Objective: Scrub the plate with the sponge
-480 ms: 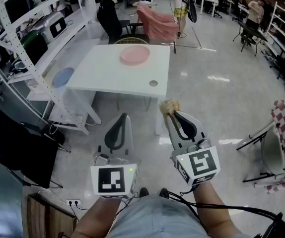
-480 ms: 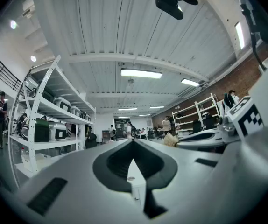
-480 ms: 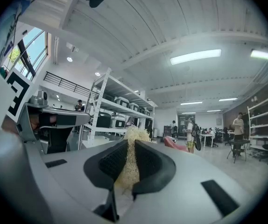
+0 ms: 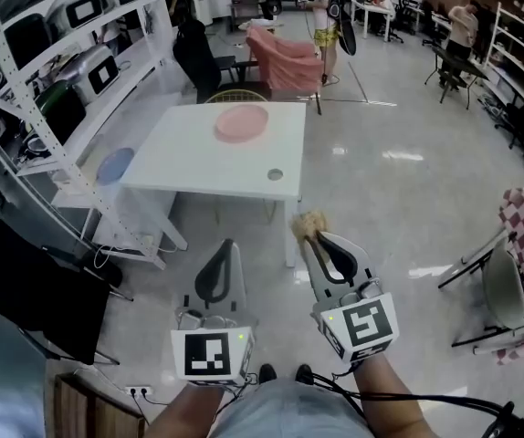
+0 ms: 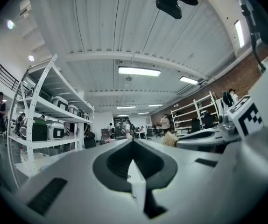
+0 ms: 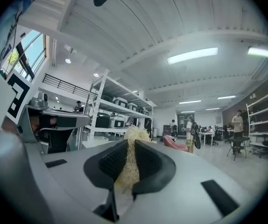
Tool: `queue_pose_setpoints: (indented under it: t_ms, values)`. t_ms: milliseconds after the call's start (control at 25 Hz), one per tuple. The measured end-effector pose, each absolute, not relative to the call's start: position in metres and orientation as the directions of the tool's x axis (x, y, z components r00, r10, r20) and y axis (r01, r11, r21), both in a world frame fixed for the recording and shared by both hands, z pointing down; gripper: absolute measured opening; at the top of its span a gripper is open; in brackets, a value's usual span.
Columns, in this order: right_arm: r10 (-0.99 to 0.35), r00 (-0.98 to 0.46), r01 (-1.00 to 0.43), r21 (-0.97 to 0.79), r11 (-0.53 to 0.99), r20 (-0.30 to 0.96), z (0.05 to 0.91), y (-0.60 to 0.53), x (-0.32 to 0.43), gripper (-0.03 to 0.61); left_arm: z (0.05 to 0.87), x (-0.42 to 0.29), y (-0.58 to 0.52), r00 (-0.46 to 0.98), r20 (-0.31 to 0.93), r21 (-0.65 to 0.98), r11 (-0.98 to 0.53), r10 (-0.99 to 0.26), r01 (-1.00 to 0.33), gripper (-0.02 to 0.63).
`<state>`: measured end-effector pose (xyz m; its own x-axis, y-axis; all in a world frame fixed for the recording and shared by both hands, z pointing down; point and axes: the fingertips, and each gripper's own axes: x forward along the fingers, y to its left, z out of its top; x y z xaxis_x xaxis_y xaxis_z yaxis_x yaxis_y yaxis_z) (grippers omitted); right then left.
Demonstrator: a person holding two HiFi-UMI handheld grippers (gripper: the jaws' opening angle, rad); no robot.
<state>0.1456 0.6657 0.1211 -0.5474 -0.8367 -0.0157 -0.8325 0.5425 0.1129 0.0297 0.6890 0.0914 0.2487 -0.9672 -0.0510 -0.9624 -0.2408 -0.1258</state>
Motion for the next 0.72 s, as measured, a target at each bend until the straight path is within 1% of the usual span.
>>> queue_pose_setpoints:
  t_ms: [400,560,720]
  values:
    - [-0.813,-0.58,-0.814,0.098,0.573,-0.062,0.119,0.66,0.179,0.054,0.094,0.062,0.687,0.212,-0.063,-0.19,-0.197,-0.975,-0.962,0.012]
    - [-0.802,-0.596,-0.802,0.078,0.592,-0.044,0.13,0.651,0.177,0.054,0.103,0.055,0.681,0.18,-0.039,-0.187,-0.169,-0.983,-0.968,0.012]
    - [-0.801,-0.599,-0.8,0.051,0.597,-0.019,0.142,0.634,0.168,0.055,0.116,0.046,0.663,0.178,-0.006,-0.175,-0.174,-0.984,-0.969,0.012]
